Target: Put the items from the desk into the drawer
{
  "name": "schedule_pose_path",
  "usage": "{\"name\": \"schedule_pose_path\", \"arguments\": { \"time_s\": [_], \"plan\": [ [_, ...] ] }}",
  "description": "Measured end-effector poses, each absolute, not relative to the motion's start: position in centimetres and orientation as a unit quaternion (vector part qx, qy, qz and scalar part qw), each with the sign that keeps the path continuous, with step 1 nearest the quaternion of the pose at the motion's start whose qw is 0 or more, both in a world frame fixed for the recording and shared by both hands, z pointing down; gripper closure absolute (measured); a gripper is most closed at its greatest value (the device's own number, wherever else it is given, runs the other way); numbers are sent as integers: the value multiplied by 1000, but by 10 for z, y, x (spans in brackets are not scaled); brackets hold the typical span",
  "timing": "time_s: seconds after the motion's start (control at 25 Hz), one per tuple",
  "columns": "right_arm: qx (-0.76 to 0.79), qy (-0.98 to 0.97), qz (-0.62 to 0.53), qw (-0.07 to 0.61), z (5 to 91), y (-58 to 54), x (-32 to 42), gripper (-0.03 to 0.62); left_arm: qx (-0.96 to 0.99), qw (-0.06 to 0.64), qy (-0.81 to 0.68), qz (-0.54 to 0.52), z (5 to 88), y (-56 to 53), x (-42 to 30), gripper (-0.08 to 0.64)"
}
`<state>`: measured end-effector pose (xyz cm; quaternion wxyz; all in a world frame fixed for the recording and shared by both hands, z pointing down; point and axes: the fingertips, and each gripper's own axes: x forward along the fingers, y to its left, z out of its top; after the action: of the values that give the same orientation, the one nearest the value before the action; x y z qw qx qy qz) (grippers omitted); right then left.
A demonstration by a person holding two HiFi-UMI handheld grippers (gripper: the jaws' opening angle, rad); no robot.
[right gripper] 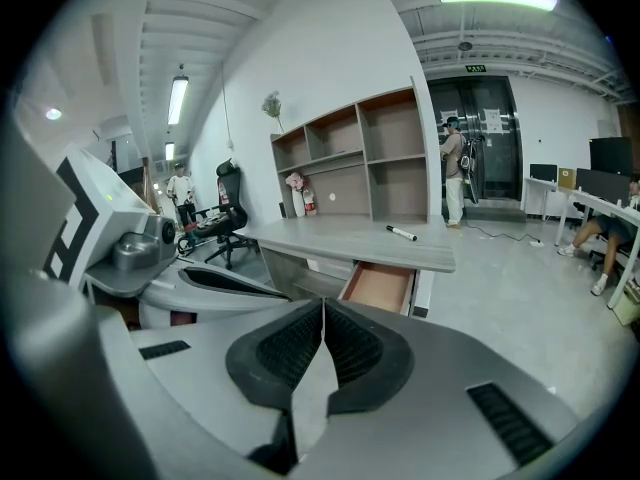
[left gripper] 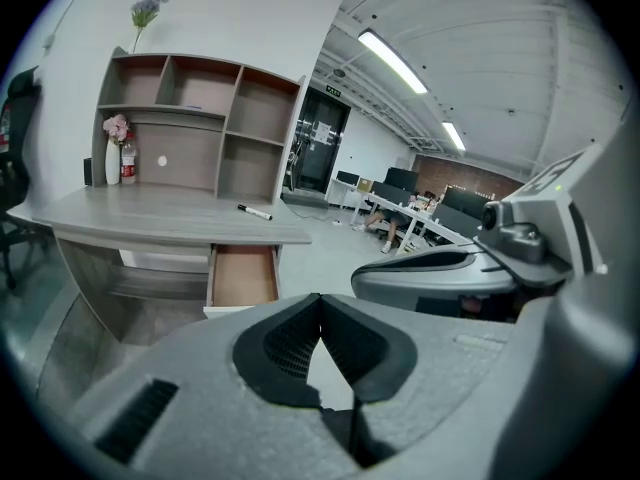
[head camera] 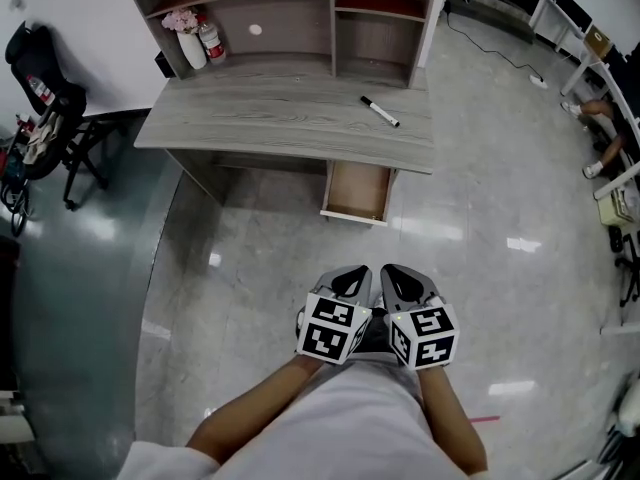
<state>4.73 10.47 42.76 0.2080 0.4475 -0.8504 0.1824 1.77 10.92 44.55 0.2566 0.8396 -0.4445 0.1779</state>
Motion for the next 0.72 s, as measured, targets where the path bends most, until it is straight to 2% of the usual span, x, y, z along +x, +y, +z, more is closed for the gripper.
{"name": "schedule_pose_path", "arguments": {
  "time_s": [0.72],
  "plan": [
    [412,-864,192,216,443,-35,62,589,820,272,-466,191,462,-27,34,556]
  ]
}}
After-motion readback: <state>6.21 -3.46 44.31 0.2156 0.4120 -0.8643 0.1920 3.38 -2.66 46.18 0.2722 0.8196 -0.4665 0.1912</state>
